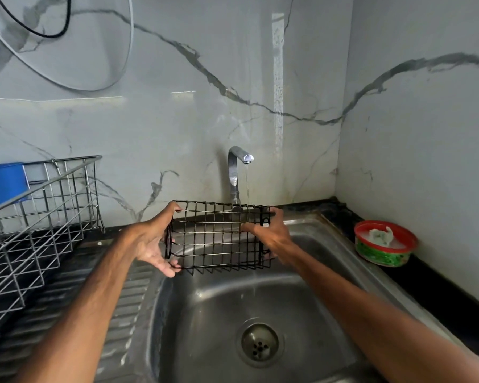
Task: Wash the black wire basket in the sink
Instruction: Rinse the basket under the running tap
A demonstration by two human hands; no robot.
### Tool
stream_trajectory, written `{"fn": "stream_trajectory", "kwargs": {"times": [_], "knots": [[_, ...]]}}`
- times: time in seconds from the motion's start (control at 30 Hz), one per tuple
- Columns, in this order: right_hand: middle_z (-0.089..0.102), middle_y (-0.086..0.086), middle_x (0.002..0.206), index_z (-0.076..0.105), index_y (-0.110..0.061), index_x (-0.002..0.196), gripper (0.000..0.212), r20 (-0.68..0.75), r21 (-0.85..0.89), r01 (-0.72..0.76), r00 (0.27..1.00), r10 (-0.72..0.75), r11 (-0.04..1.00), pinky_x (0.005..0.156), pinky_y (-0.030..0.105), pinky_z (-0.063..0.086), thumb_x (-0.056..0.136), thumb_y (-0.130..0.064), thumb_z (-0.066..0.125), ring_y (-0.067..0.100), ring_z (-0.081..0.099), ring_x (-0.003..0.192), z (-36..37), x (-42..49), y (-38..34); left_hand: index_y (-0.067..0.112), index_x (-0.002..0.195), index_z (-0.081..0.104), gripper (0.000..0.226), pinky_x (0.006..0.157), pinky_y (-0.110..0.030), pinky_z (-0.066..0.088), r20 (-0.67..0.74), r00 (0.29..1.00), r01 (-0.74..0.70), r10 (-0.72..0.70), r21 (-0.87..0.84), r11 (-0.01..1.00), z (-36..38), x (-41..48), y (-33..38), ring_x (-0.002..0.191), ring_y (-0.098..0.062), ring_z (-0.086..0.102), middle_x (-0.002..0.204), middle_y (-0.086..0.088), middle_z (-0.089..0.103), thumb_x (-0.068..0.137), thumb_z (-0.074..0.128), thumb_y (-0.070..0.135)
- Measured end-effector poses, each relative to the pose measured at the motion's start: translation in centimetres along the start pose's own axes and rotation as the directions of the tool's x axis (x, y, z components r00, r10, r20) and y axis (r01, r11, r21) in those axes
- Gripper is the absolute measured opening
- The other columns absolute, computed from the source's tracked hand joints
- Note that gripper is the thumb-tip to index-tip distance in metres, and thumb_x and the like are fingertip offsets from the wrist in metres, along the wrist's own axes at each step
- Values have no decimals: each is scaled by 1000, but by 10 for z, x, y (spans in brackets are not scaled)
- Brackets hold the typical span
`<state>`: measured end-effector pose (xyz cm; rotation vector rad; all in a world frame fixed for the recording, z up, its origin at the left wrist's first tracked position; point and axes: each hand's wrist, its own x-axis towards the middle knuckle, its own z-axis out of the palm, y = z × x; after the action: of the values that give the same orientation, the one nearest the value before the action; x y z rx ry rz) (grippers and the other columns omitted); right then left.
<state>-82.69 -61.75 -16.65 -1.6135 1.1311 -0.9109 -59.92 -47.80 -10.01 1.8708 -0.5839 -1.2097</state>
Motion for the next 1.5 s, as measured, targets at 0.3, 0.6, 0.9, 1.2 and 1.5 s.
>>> {"fn": "stream_trajectory", "kwargs": {"times": [0.3, 0.6, 0.9, 1.2, 1.5], "knots": [[50, 14, 146, 35, -10, 151, 100, -148, -240, 52, 985, -90, 969, 99, 42, 51, 75, -56, 81, 31, 52, 129, -11, 3, 0, -8, 148, 40, 97, 76, -47, 63, -95, 994, -7, 54, 440, 898, -4, -12, 11, 82, -44, 77, 103, -40, 71, 99, 33, 76], [63, 13, 134, 40, -17, 148, 96, 25, -412, 327, 937, -348, 851, 99, 52, 53, 70, -48, 87, 32, 61, 122, 7, -3, -12, 4, 131, 59, 41, 76, -26, 46, 211, 701, -553, 682, 765, 331, 98, 8, 42, 87, -19, 63, 106, -7, 65, 114, 34, 33], [68, 9, 128, 46, -15, 145, 91, 4, -473, 414, 884, -468, 778, 94, 41, 56, 71, -47, 87, 24, 69, 108, -2, -1, -5, 1, 89, 56, 51, 82, -47, 47, 175, 687, -580, 706, 717, 386, 143, 33, 72, 87, -38, 63, 91, -29, 62, 115, 25, 32], [71, 5, 120, 59, -20, 131, 78, -75, -444, 301, 926, -369, 844, 84, 31, 53, 64, -48, 89, 25, 66, 108, -15, 3, -6, 13, 162, 30, 50, 96, -28, 53, 298, 603, -691, 740, 659, 298, 110, 35, 19, 112, -31, 70, 141, -32, 55, 114, 33, 26], [61, -3, 99, 59, -23, 114, 62, -163, -446, 239, 926, -340, 863, 73, 26, 41, 67, -48, 90, 16, 56, 91, -39, 8, -6, 15, 164, 25, 55, 54, -23, 57, 303, 578, -669, 758, 708, 227, 75, 39, -24, 53, -8, 60, 113, -24, 67, 111, 40, 12]]}}
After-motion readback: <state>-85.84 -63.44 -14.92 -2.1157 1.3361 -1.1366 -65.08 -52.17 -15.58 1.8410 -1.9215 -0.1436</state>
